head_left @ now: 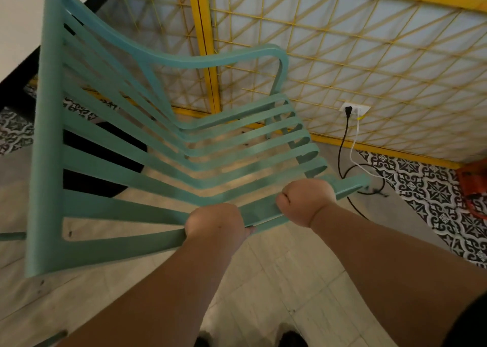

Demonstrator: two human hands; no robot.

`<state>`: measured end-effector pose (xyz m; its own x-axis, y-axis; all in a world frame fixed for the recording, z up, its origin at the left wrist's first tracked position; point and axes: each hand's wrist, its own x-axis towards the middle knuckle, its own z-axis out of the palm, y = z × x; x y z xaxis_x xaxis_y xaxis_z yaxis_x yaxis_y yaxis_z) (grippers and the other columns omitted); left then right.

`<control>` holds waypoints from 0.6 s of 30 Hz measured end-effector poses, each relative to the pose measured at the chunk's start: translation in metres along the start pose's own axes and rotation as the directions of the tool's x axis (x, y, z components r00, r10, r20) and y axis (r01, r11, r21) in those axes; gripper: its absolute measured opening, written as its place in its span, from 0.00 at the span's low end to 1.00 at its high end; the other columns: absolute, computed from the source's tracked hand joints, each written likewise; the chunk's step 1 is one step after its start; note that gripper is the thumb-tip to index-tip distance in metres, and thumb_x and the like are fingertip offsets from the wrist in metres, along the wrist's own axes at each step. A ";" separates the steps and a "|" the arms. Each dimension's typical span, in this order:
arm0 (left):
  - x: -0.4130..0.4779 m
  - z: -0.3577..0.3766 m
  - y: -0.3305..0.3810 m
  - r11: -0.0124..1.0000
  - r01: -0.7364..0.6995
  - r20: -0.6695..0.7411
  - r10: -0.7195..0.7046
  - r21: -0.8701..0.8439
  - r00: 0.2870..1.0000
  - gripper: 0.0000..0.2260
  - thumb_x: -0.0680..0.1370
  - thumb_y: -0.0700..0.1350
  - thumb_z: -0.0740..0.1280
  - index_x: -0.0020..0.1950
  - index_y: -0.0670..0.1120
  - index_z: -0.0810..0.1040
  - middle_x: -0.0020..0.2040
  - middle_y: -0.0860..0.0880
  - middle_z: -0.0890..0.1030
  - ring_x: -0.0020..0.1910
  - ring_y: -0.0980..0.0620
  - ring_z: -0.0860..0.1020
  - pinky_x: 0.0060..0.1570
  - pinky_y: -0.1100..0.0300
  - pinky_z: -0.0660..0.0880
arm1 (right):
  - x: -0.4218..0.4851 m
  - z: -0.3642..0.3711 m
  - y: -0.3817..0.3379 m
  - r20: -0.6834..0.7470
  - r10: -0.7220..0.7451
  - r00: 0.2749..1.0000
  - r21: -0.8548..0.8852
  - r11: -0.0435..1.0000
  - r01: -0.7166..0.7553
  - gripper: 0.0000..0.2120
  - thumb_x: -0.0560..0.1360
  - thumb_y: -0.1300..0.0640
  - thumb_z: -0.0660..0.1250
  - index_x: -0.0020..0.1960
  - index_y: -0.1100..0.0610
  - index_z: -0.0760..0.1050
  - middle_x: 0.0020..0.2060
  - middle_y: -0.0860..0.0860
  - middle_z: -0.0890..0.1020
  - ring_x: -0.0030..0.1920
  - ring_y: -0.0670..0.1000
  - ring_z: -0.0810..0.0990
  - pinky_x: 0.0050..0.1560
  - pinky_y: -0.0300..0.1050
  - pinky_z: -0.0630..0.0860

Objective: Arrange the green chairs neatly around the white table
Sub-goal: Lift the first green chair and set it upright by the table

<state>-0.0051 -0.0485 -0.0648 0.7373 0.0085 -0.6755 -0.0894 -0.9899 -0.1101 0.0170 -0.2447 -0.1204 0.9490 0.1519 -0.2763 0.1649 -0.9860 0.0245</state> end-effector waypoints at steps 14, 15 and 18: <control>-0.005 -0.003 0.073 0.987 -0.019 -0.011 0.017 -0.162 1.000 0.25 0.80 0.67 0.61 0.62 0.47 0.78 0.57 0.46 0.81 0.58 0.43 0.79 0.45 0.50 0.69 | 0.009 0.002 0.072 -0.033 -0.051 0.998 -0.159 0.986 0.045 0.26 0.78 0.42 0.46 0.34 0.54 0.73 0.30 0.49 0.74 0.33 0.53 0.73 0.32 0.45 0.66; -0.005 -0.003 0.075 0.987 -0.021 -0.007 0.021 -0.162 1.000 0.25 0.80 0.66 0.61 0.62 0.47 0.78 0.58 0.46 0.81 0.58 0.43 0.79 0.45 0.50 0.69 | 0.009 0.003 0.074 -0.039 -0.054 0.998 -0.172 0.984 0.046 0.26 0.76 0.41 0.44 0.34 0.54 0.73 0.30 0.49 0.74 0.32 0.52 0.72 0.31 0.44 0.65; -0.010 -0.005 0.074 0.986 -0.052 -0.014 0.051 -0.157 0.999 0.24 0.80 0.66 0.61 0.63 0.47 0.77 0.58 0.46 0.81 0.58 0.43 0.79 0.45 0.50 0.69 | 0.009 0.005 0.075 -0.035 -0.063 0.997 -0.204 0.977 0.054 0.26 0.75 0.41 0.43 0.33 0.54 0.71 0.30 0.49 0.74 0.30 0.51 0.70 0.32 0.44 0.65</control>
<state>-0.0157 -0.1228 -0.0631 0.7413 -0.0438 -0.6697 -0.0217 -0.9989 0.0414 0.0371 -0.3178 -0.1256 0.9457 0.2158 -0.2432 0.2676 -0.9414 0.2054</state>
